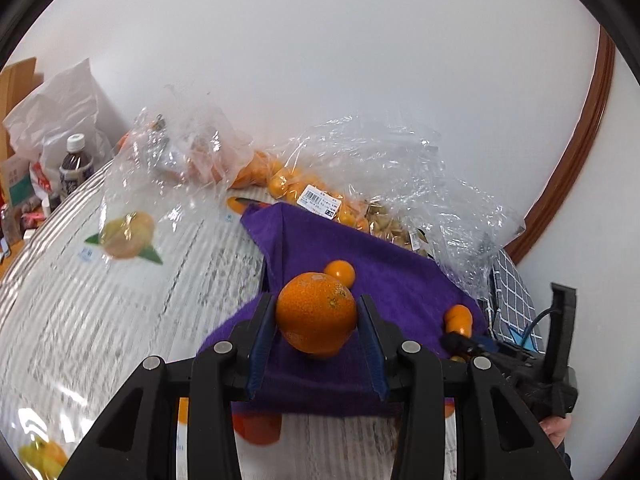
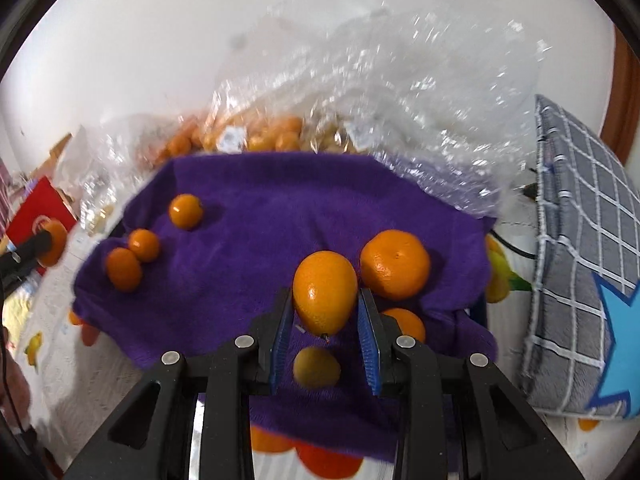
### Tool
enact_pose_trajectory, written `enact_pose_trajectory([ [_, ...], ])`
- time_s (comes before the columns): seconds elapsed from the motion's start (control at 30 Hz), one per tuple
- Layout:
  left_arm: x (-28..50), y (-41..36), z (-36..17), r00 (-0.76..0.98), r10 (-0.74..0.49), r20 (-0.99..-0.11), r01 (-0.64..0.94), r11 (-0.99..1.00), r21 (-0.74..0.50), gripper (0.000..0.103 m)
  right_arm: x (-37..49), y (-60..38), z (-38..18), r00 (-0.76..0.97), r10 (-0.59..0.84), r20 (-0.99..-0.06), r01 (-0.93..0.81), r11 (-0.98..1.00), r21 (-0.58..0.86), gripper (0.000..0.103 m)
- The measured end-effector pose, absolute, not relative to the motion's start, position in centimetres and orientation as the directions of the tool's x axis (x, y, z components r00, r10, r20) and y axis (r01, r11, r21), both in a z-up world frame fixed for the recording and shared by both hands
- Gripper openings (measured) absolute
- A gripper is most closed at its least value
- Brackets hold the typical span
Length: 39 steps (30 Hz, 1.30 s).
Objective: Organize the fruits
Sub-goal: 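Carry both held fruits over the towel and lower them onto it, then open both grippers and move them back down to the fruit row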
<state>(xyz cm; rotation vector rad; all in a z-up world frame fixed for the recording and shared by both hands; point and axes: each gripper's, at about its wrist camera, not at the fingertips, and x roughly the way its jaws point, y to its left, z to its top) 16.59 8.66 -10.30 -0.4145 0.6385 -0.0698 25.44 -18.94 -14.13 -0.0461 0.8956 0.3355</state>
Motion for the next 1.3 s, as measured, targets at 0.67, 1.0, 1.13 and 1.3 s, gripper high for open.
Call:
enact_pose_trajectory([
  [0.67,24.6,2.1,-12.9,0.654,-0.255,-0.712,0.014,0.946,-0.325,0.039,23.2,-19.0,-13.6,0.584,0.305,-0.752,-0.367,0.926,0.091,0.051],
  [1.0,26.9,-1.2,-14.5,0.588,-0.158,-0.793,-0.026,0.976,-0.214,0.039,22.9,-22.9,-12.3,0.628,0.306,-0.716,-0.278,0.947,0.161,0.053],
  [1.13,27.2,-1.9,-14.8,0.583,-0.106,-0.806,-0.038,0.987,-0.157,0.039,23.3,-23.6,-12.8,0.626,0.282,-0.727,-0.252,0.956,0.153,0.053],
  [1.3,26.6,-2.3,-14.8,0.582,-0.087,-0.808,-0.03,0.991,-0.128,0.045,23.5,-24.2,-12.9,0.629,0.284,-0.723,-0.232,0.957,0.174,0.056],
])
